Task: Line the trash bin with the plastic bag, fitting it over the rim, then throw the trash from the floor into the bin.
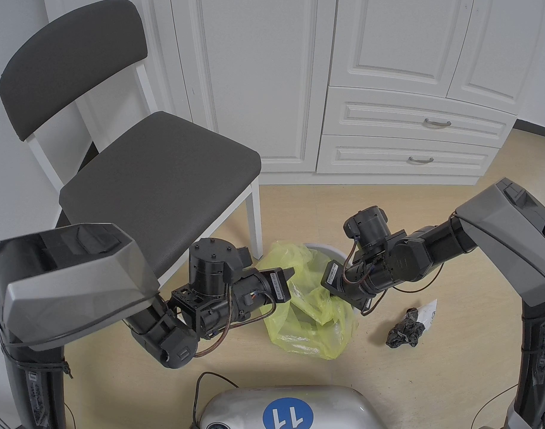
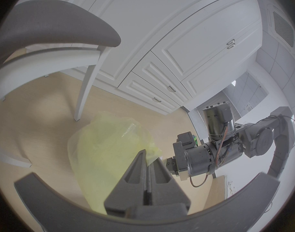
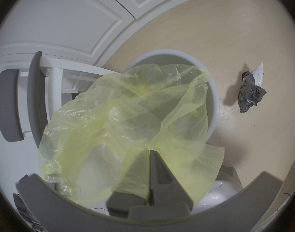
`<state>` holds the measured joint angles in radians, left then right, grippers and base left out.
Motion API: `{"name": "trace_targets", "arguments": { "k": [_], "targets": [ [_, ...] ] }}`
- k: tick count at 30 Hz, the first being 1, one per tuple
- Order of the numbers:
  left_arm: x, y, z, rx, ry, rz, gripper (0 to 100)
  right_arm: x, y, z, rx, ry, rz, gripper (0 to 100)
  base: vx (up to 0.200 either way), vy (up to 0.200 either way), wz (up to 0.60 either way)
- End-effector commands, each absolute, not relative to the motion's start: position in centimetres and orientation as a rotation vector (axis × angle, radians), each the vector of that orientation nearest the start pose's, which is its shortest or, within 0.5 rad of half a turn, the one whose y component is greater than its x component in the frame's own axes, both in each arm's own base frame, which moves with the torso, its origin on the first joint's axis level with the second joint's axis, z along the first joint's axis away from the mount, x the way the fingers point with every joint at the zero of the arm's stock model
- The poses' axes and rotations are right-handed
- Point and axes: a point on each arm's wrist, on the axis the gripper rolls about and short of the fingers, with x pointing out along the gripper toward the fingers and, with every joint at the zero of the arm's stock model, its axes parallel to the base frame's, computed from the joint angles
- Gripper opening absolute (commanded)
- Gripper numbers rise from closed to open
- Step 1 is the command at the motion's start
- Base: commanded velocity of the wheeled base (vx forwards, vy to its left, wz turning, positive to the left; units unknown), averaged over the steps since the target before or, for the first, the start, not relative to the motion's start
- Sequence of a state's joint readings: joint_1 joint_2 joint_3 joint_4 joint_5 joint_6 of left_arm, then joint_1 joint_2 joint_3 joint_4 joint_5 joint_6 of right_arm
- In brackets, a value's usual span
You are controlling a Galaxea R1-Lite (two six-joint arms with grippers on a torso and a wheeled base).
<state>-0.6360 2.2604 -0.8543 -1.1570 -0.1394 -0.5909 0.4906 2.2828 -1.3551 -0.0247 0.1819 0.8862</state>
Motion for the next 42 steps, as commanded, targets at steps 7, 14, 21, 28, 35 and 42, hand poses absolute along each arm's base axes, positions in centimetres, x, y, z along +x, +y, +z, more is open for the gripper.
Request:
{"name": "trace_targets", "arguments": {
  "k": [7, 14, 21, 28, 35, 42],
  "targets": [
    [33.0, -24.9, 2.4, -0.496, 0.475, -0.662, 0, 38.7, 19.7, 4.6, 0.656, 1.103, 0.126, 0, 0.0, 0.0, 0.0],
    [32.5, -23.6, 3.0, -0.494, 0.481, -0.636, 0, 38.0, 21.4, 4.7, 0.635, 1.108, 0.165, 0, 0.0, 0.0, 0.0],
    [31.5, -22.1, 3.7, -0.484, 0.489, -0.621, 0, 36.9, 23.7, 4.4, 0.6, 1.128, 0.208, 0, 0.0, 0.0, 0.0],
    [31.4, -22.5, 3.6, -0.481, 0.491, -0.63, 0, 38.0, 23.0, 3.1, 0.585, 1.103, 0.141, 0, 0.0, 0.0, 0.0],
    [32.0, -23.6, 3.0, -0.482, 0.486, -0.645, 0, 39.9, 20.4, 2.9, 0.599, 1.066, 0.083, 0, 0.0, 0.0, 0.0],
    [33.8, -24.8, 2.8, -0.5, 0.445, -0.655, 0, 40.7, 17.9, 3.6, 0.528, 1.01, 0.032, 0, 0.0, 0.0, 0.0]
  ]
}}
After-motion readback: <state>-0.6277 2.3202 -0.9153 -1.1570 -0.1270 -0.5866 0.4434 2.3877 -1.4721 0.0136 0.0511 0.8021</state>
